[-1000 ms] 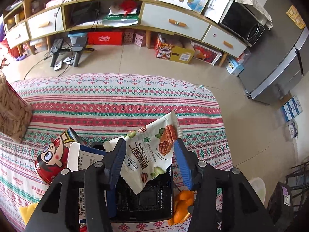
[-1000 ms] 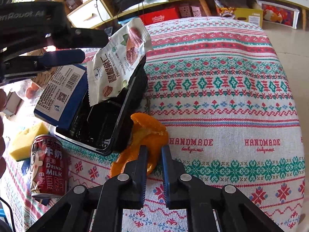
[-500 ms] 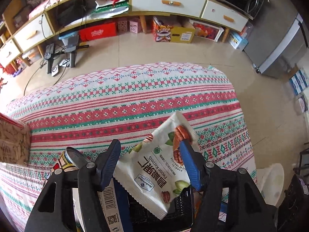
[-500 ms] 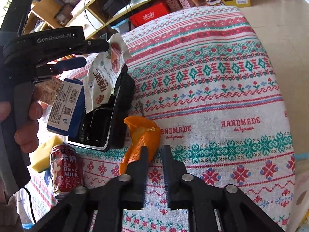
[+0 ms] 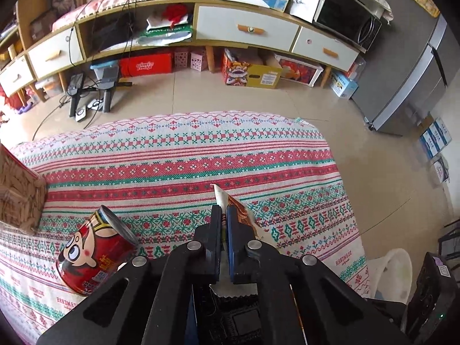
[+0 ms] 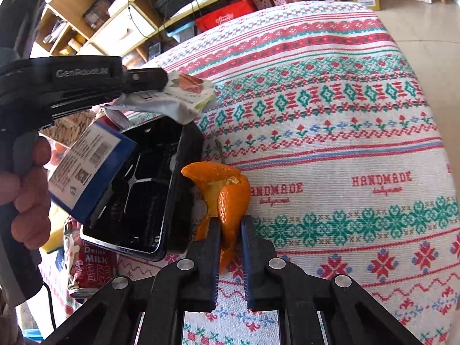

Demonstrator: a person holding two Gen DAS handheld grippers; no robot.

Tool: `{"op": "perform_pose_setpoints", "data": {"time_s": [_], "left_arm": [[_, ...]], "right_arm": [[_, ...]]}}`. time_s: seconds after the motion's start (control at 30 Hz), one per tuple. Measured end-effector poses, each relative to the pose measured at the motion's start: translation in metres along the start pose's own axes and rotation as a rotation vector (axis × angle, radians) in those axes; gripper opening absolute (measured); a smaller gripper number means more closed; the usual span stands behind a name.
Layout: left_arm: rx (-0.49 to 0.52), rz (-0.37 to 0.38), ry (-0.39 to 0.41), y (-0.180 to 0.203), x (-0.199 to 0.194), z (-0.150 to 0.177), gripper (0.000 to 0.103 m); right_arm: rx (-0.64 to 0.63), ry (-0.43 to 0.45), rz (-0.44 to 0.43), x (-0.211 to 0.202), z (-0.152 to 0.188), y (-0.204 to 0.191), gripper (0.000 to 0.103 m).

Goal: Collect trash
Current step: 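Grasp the orange peel with the right tool while the left tool holds the tray, then carry the orange peel and tray over the white bucket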

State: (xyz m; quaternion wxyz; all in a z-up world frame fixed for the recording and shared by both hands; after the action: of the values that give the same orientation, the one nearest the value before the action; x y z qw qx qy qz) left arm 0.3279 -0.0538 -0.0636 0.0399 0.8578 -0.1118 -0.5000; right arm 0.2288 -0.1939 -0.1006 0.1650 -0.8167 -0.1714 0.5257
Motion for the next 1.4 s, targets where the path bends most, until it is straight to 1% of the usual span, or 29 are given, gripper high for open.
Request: {"op": "perform_pose_setpoints", "data": {"time_s": [0.17, 0.3, 0.4, 0.5, 0.57, 0.67, 0.8, 1.0, 1.1, 1.2, 1.33, 1.4], "left_arm": [[-0.071, 0.028, 0.080, -0.010, -0.033, 0.005, 0.003], [-0.127, 0.061, 0.108, -0.019, -0.052, 0.017, 0.002], [-0.163, 0.107, 0.138, -0.022, -0.068, 0.030, 0.002], [-0.167, 0.128, 0.164, -0.017, -0.082, 0.045, 0.002], [-0.175, 0.155, 0.170, -0.013, -0.088, 0.056, 0.002], [-0.167, 0.160, 0.171, -0.005, -0.094, 0.068, 0.002], [-0.139, 0.201, 0.172, 0.017, -0.106, 0.080, 0.002], [-0.071, 0.289, 0.164, 0.070, -0.117, 0.097, 0.002], [-0.039, 0.343, 0.130, 0.102, -0.111, 0.108, 0.002], [-0.006, 0.381, 0.096, 0.135, -0.101, 0.121, 0.002], [0.030, 0.420, 0.045, 0.179, -0.084, 0.134, 0.002], [0.059, 0.427, 0.019, 0.200, -0.075, 0.140, 0.002]], "right_arm": [[0.011, 0.015, 0.023, -0.011, 0.003, 0.006, 0.010], [0.019, 0.033, 0.021, -0.025, 0.007, 0.012, 0.010], [0.028, 0.042, 0.019, -0.034, 0.009, 0.017, 0.010], [0.043, 0.063, 0.007, -0.048, 0.013, 0.022, 0.010], [0.039, 0.078, 0.011, -0.055, 0.013, 0.024, 0.010], [0.031, 0.087, 0.023, -0.063, 0.017, 0.024, 0.010], [0.024, 0.102, 0.020, -0.077, 0.021, 0.023, 0.010], [0.031, 0.175, 0.032, -0.127, 0.028, 0.038, 0.010], [0.051, 0.226, 0.069, -0.161, 0.031, 0.055, 0.010], [0.082, 0.276, 0.079, -0.196, 0.036, 0.075, 0.010], [0.126, 0.305, 0.086, -0.225, 0.046, 0.102, 0.010], [0.152, 0.312, 0.112, -0.235, 0.054, 0.115, 0.010]]}}
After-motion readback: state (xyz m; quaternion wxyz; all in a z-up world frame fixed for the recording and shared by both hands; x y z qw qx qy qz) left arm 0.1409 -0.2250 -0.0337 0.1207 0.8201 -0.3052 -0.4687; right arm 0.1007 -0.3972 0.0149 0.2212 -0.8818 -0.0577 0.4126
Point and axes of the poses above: each gripper's, at about its wrist camera, not at the fingertips, and x roughly the way its jaws point, y to its right, z to its underside, the point moved 3 cm from there along x, roughly the way its jaws point, and after that the axes turned 2 degrees about -x, right-handed, at the moved point
